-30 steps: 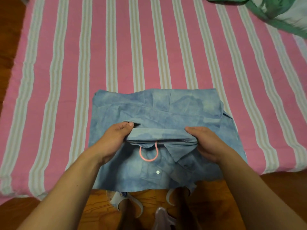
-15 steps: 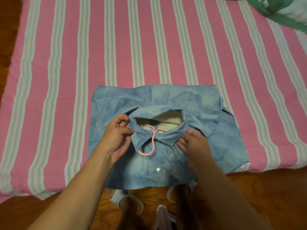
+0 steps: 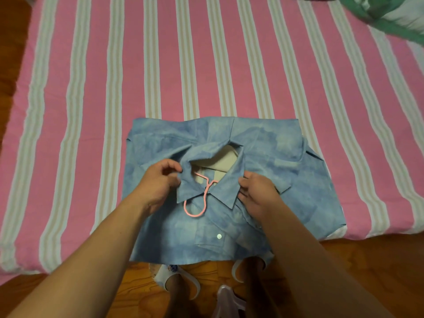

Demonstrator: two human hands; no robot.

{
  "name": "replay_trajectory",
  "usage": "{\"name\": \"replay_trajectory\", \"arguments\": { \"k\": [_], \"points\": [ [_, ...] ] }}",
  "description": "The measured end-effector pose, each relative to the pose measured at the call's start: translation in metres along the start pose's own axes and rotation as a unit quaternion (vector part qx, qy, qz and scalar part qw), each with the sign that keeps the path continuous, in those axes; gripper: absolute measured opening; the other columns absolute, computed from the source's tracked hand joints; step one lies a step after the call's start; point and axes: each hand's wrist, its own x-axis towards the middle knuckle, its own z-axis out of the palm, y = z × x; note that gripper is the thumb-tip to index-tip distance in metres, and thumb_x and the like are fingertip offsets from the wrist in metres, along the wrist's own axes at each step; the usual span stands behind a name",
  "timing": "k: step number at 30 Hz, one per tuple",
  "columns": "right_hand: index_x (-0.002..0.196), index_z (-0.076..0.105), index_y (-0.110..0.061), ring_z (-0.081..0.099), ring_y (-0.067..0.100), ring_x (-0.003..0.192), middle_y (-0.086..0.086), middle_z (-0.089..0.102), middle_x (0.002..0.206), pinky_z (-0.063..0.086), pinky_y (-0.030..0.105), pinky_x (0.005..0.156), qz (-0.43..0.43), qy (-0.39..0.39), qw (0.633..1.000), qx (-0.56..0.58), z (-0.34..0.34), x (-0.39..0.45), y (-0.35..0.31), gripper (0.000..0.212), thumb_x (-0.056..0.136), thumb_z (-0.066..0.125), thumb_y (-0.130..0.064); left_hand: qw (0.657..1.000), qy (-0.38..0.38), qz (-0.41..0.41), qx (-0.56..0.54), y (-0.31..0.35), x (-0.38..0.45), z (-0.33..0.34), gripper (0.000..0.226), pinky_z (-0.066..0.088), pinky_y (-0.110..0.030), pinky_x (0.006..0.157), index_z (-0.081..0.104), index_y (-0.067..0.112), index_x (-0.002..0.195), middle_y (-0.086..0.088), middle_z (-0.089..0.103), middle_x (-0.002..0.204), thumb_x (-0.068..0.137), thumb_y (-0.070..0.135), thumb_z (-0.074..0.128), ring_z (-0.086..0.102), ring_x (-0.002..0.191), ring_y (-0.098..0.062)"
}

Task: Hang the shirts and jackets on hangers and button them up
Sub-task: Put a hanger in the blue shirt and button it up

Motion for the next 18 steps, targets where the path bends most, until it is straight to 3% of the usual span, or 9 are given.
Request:
{"name": "replay_trajectory", "arguments": {
  "k": [3, 5, 7, 9, 10, 13, 16, 18],
  "points": [
    [0.092, 0.057, -0.010, 0.065, 0.031, 0.084, 0.017, 0.067, 0.095, 0.054, 0.038, 0.072, -0.060, 0.121, 0.981, -0.141, -0.005, 0.004, 0.011, 0.018, 0.086, 0.053, 0.005, 0.979, 0.045, 0.021, 0.196, -0.020, -0.001, -0.009, 0.037, 0.042, -0.010, 0.058, 0.060, 0.015, 0.071, 0.000, 0.062, 0.067, 0.083, -0.020, 0.060, 0.055, 0.060, -0.005],
    [0.091, 0.048, -0.015, 0.058, 0.030, 0.083, 0.010, 0.060, 0.090, 0.044, 0.036, 0.072, -0.123, 0.204, 0.919, -0.313, -0.007, -0.002, 0.017, 0.017, 0.086, 0.054, 0.000, 0.972, 0.078, 0.044, 0.216, -0.025, -0.006, -0.005, 0.034, 0.044, -0.013, 0.063, 0.060, 0.017, 0.074, 0.000, 0.065, 0.074, 0.084, -0.015, 0.059, 0.060, 0.066, -0.007],
    [0.090, 0.048, -0.013, 0.051, 0.028, 0.080, 0.008, 0.053, 0.089, 0.038, 0.036, 0.071, -0.329, 0.254, 0.806, -0.422, -0.007, -0.013, 0.019, 0.017, 0.085, 0.052, 0.003, 0.959, 0.146, 0.111, 0.215, -0.024, -0.014, 0.004, 0.029, 0.042, -0.015, 0.069, 0.058, 0.018, 0.080, 0.001, 0.063, 0.083, 0.082, -0.011, 0.057, 0.059, 0.077, -0.014],
    [0.084, 0.053, -0.009, 0.048, 0.028, 0.077, 0.010, 0.052, 0.085, 0.038, 0.038, 0.071, -0.524, 0.192, 0.677, -0.480, -0.003, -0.016, 0.019, 0.017, 0.076, 0.055, 0.006, 0.936, 0.191, 0.191, 0.227, -0.022, -0.024, 0.011, 0.025, 0.040, -0.015, 0.071, 0.057, 0.017, 0.087, 0.002, 0.057, 0.090, 0.080, -0.008, 0.057, 0.053, 0.080, -0.010],
    [0.085, 0.057, -0.008, 0.049, 0.029, 0.078, 0.010, 0.053, 0.086, 0.040, 0.040, 0.071, -0.564, 0.131, 0.634, -0.512, 0.000, -0.013, 0.021, 0.018, 0.073, 0.058, 0.005, 0.926, 0.195, 0.220, 0.238, -0.021, -0.028, 0.014, 0.026, 0.041, -0.017, 0.074, 0.058, 0.015, 0.092, 0.003, 0.054, 0.095, 0.080, -0.008, 0.057, 0.051, 0.082, -0.009],
    [0.105, 0.068, -0.006, 0.057, 0.033, 0.098, 0.013, 0.063, 0.104, 0.045, 0.042, 0.090, -0.555, 0.029, 0.548, -0.625, 0.016, -0.001, 0.033, 0.025, 0.082, 0.058, -0.001, 0.913, 0.161, 0.256, 0.273, -0.022, -0.030, 0.010, 0.046, 0.044, -0.023, 0.095, 0.063, 0.010, 0.115, 0.001, 0.053, 0.115, 0.077, -0.015, 0.052, 0.053, 0.103, -0.012],
    [0.135, 0.057, -0.003, 0.052, 0.038, 0.123, 0.018, 0.062, 0.125, 0.025, 0.052, 0.119, -0.489, 0.007, 0.456, -0.743, 0.023, 0.008, 0.054, 0.046, 0.090, 0.048, -0.011, 0.900, 0.124, 0.246, 0.339, -0.029, -0.020, -0.012, 0.053, 0.040, -0.035, 0.111, 0.064, 0.009, 0.127, -0.008, 0.055, 0.131, 0.078, -0.013, 0.056, 0.050, 0.124, -0.023],
    [0.144, 0.048, -0.005, 0.056, 0.035, 0.118, 0.014, 0.063, 0.117, 0.015, 0.056, 0.122, -0.463, 0.004, 0.443, -0.767, 0.025, 0.007, 0.062, 0.055, 0.090, 0.052, -0.017, 0.878, 0.100, 0.237, 0.403, -0.036, -0.011, -0.030, 0.048, 0.039, -0.044, 0.115, 0.064, 0.011, 0.130, -0.012, 0.052, 0.141, 0.084, -0.003, 0.063, 0.048, 0.131, -0.031]
  ]
}}
